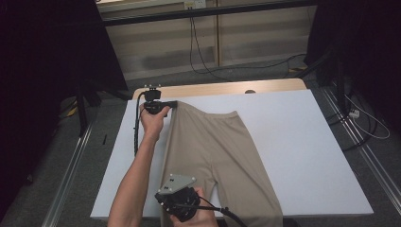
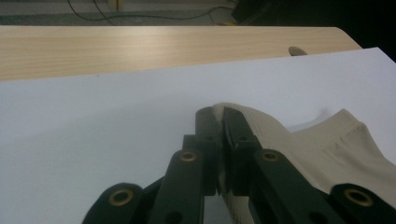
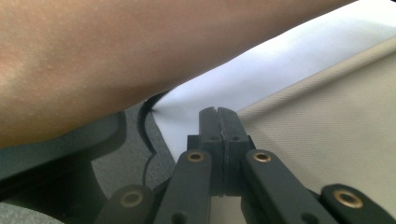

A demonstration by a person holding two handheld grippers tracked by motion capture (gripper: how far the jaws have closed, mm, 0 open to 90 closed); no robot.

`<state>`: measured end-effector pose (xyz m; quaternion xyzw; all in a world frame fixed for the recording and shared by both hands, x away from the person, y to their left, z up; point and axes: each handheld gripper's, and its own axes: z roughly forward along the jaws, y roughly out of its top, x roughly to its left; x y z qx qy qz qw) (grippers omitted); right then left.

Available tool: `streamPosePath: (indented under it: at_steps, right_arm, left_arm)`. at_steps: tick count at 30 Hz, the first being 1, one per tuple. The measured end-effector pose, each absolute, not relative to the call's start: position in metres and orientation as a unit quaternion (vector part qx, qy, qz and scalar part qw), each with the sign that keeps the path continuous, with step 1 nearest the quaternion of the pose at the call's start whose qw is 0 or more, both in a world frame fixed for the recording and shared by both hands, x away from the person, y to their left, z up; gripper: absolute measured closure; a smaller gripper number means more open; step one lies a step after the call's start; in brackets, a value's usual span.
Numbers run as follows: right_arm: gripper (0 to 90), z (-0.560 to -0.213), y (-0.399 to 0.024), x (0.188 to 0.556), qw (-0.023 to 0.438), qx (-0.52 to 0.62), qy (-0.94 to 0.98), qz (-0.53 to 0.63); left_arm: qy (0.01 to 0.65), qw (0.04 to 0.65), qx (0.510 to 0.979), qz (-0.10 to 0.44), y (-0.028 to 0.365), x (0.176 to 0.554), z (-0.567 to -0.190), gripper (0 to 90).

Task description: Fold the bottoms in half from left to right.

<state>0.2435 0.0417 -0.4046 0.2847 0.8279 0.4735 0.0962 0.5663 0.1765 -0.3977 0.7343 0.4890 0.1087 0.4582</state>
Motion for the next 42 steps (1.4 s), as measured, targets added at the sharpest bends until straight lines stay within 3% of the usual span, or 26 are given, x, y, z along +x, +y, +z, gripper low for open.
streamPosePath:
  at_steps: [29,42]
  right_arm:
    - [90.0,-0.354,0.068,0.243,0.088,0.242,0.812,0.524]
    - [90.0,-0.375,0.042,0.242,0.073,0.273,0.807,0.519]
  left_arm:
    - [0.521,0.453,0.704,0.166,0.254,0.556,-0.335,85.9]
    - [0.527,0.415,0.725,0.16,0.235,0.559,-0.368,85.4]
